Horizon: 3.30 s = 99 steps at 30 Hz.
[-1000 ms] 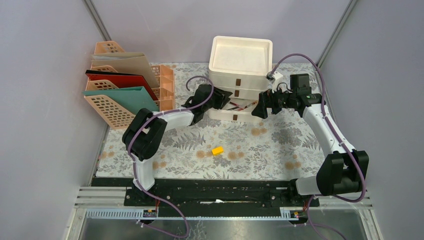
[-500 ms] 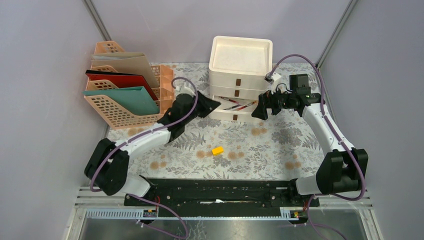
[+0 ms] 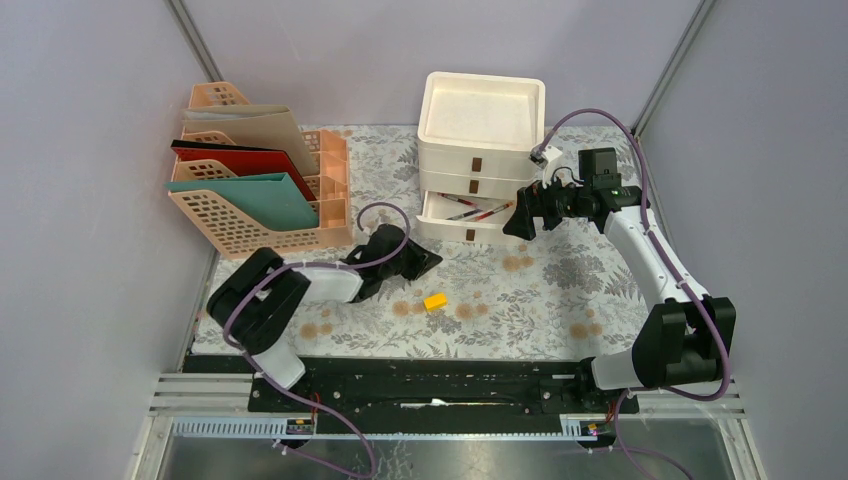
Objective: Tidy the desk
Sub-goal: Place the stationery in the drawer, then close the drawer in the storage box, then reset both arms
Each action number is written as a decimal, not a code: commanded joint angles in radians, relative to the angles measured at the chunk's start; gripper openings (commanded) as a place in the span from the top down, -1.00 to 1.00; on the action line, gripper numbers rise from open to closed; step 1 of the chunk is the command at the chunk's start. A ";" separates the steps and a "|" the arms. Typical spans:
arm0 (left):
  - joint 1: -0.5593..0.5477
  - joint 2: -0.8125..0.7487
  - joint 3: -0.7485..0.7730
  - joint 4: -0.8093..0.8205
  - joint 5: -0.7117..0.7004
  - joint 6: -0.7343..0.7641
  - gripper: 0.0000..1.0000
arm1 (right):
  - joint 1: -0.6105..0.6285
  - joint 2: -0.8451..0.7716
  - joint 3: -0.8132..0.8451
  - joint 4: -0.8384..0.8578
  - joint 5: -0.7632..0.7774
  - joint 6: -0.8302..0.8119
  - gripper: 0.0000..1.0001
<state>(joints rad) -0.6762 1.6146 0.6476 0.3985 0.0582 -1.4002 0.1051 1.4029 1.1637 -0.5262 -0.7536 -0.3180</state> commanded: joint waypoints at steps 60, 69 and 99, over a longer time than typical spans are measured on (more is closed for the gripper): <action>0.137 -0.524 0.249 -0.470 -0.426 0.788 -0.97 | -0.015 -0.129 0.048 -0.006 0.472 0.164 -0.99; 0.207 -0.676 0.240 -0.555 -0.305 0.788 -0.97 | -0.015 -0.164 0.044 -0.006 0.472 0.164 -0.99; 0.218 -0.730 0.221 -0.545 -0.184 0.754 -0.97 | -0.015 -0.150 0.050 0.073 0.303 0.341 -0.99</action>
<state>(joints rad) -0.4633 0.9031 0.8745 -0.2211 -0.1566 -0.6376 0.0921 1.2617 1.2030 -0.4805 -0.4038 0.0105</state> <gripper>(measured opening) 0.987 0.994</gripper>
